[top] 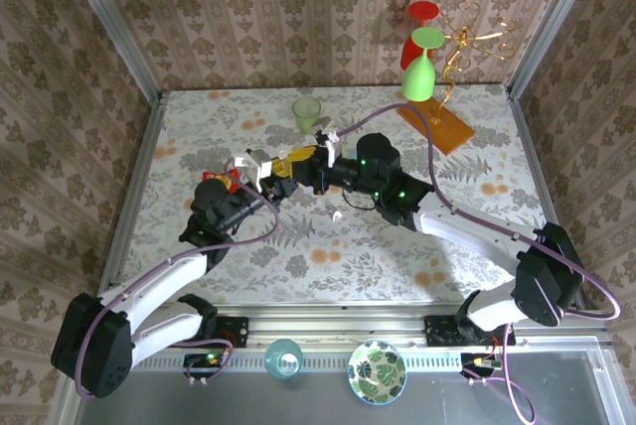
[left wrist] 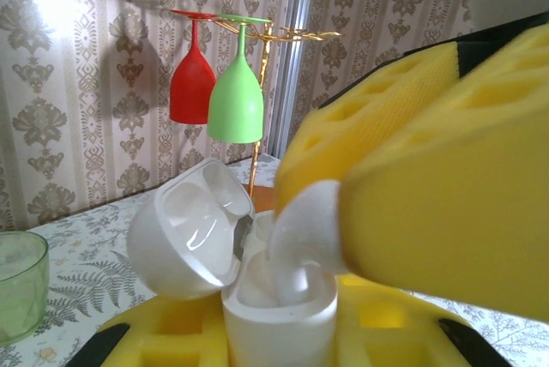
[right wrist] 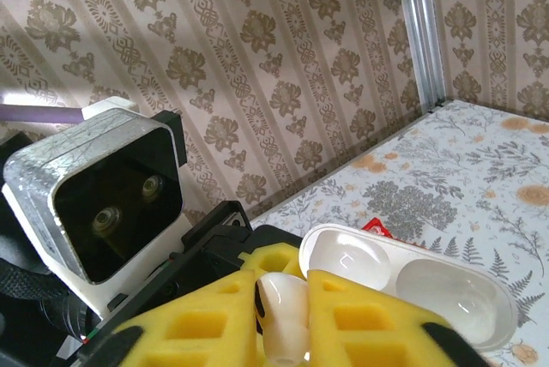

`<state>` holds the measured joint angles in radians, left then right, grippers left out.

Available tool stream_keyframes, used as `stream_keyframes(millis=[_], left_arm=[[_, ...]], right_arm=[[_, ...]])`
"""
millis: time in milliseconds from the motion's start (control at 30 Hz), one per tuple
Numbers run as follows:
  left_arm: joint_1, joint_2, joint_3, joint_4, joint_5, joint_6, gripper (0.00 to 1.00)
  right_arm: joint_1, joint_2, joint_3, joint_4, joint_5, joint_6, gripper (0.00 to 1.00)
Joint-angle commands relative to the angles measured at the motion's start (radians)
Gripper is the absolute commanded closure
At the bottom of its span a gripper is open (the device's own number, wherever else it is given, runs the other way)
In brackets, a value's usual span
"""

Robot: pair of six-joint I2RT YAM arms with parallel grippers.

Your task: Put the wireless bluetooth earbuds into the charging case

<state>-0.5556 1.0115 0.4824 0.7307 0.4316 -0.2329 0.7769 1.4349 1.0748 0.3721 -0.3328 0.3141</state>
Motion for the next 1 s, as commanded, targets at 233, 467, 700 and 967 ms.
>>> stream_keyframes(millis=[233, 467, 700, 967], left_arm=[[0.0, -0.028, 0.035, 0.041, 0.015, 0.029, 0.99], [0.003, -0.028, 0.027, 0.047, 0.016, 0.03, 1.0], [0.005, -0.024, 0.033, 0.043, 0.025, 0.032, 1.0], [0.005, -0.023, 0.033, 0.046, 0.038, 0.029, 1.0]], right_arm=[[-0.001, -0.036, -0.001, -0.087, 0.051, -0.029, 0.61], [-0.006, -0.114, -0.018, -0.112, 0.08, -0.033, 0.51], [-0.016, -0.117, -0.03, -0.154, 0.072, -0.06, 0.4], [-0.016, -0.08, 0.011, -0.203, 0.052, -0.069, 0.36]])
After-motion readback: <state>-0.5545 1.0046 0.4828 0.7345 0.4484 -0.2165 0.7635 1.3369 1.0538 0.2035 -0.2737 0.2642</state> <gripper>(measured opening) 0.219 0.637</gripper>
